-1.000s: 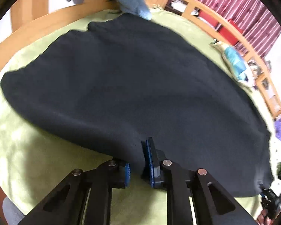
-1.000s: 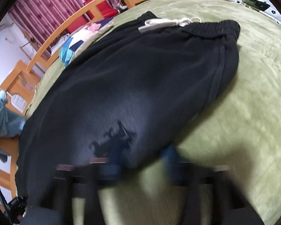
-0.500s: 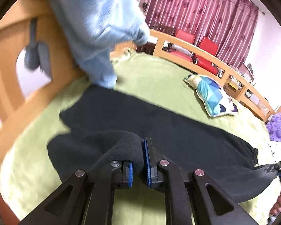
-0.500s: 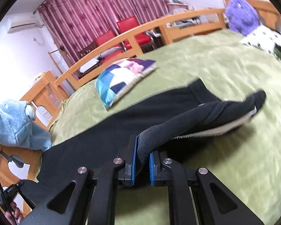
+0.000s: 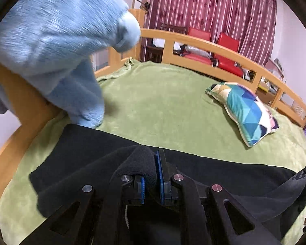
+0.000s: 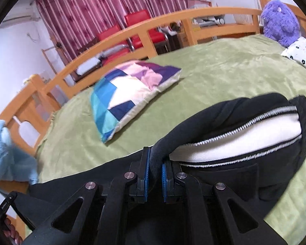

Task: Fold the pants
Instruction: 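Grasp the sweatpants edge with the left tool while the right tool grasps the waistband, then lift and fold the sweatpants over lengthwise with both tools, then release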

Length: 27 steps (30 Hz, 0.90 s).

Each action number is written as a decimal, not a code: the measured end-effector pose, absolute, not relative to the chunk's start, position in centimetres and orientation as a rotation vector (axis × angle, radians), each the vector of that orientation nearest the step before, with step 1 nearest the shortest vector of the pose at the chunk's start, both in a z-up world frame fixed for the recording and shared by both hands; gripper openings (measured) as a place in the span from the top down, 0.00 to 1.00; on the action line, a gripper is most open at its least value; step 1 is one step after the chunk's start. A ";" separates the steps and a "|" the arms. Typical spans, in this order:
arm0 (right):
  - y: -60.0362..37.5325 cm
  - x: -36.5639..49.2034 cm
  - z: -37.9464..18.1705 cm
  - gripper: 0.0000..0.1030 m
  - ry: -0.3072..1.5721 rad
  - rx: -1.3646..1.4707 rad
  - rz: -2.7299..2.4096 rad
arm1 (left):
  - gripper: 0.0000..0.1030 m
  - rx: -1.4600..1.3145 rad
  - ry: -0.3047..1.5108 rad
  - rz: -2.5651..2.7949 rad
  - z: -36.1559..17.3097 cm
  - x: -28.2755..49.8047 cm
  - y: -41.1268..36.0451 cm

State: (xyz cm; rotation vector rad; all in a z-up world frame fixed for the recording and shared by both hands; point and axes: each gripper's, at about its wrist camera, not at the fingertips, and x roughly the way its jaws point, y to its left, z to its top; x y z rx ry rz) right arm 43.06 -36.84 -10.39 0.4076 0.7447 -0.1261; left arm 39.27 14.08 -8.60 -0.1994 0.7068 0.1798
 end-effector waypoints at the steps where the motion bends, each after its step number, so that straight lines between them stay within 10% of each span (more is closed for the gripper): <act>1: -36.7 44.1 -11.3 0.80 0.765 0.409 -0.140 | 0.87 -0.187 0.726 0.186 -9.2 40.1 13.9; 5: -35.9 45.8 -14.6 0.66 0.827 0.412 -0.119 | 0.82 -0.134 0.805 0.201 -10.8 41.4 12.8; 10: -33.7 42.4 -14.8 0.54 0.837 0.235 -0.111 | 0.36 -0.111 0.751 0.165 -9.8 37.9 11.9; 27: -40.3 27.1 -20.2 0.39 0.943 0.391 -0.160 | 0.29 -0.369 0.937 0.048 -17.2 26.4 14.1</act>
